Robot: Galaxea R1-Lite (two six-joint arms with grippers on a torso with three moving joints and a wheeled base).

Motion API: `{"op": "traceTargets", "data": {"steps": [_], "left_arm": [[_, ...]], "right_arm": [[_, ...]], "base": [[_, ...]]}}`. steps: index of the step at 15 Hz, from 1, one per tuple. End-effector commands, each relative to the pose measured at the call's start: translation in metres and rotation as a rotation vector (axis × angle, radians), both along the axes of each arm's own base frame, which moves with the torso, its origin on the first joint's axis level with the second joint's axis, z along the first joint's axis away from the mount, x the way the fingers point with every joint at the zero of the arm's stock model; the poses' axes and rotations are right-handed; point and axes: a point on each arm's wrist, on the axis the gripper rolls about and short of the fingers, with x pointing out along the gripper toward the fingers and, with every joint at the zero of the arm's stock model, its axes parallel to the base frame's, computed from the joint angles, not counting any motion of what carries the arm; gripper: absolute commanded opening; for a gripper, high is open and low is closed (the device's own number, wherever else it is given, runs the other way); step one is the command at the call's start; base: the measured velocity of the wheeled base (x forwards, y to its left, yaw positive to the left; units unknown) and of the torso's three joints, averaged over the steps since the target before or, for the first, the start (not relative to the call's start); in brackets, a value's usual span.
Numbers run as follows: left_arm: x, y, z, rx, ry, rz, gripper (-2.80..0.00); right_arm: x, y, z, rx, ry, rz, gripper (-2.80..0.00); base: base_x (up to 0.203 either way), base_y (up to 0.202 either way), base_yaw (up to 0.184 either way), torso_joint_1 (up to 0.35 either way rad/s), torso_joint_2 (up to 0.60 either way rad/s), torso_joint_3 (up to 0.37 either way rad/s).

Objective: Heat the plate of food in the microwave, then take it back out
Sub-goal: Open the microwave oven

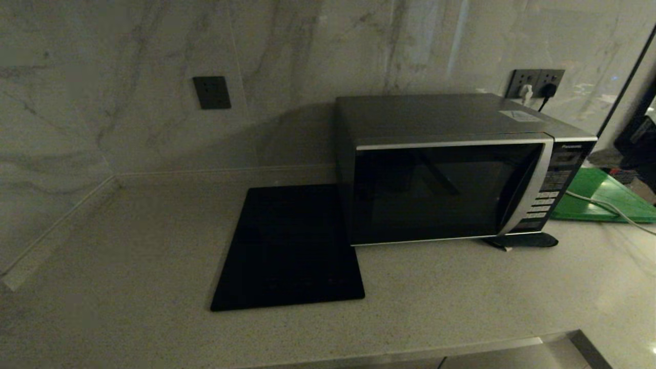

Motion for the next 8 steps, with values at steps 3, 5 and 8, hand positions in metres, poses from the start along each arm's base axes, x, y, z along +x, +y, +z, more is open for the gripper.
{"op": "traceTargets", "data": {"steps": [3,5,8], "left_arm": [[0.000,0.000,0.000,-0.001,-0.001,0.001,-2.80],[0.000,0.000,0.000,-0.001,-0.001,0.001,-2.80],[0.000,0.000,0.000,-0.001,-0.001,0.000,-2.80]], "right_arm": [[0.007,-0.068,-0.036,0.191,0.062,0.041,-2.80],[0.015,-0.098,-0.059,0.292,0.080,0.086,-2.80],[0.030,-0.128,-0.095,0.385,0.094,0.128,-2.80]], "base": [[0.000,0.000,0.000,0.000,0.00,0.000],[0.000,0.000,0.000,0.000,0.00,0.000],[0.000,0.000,0.000,0.000,0.00,0.000]]}}
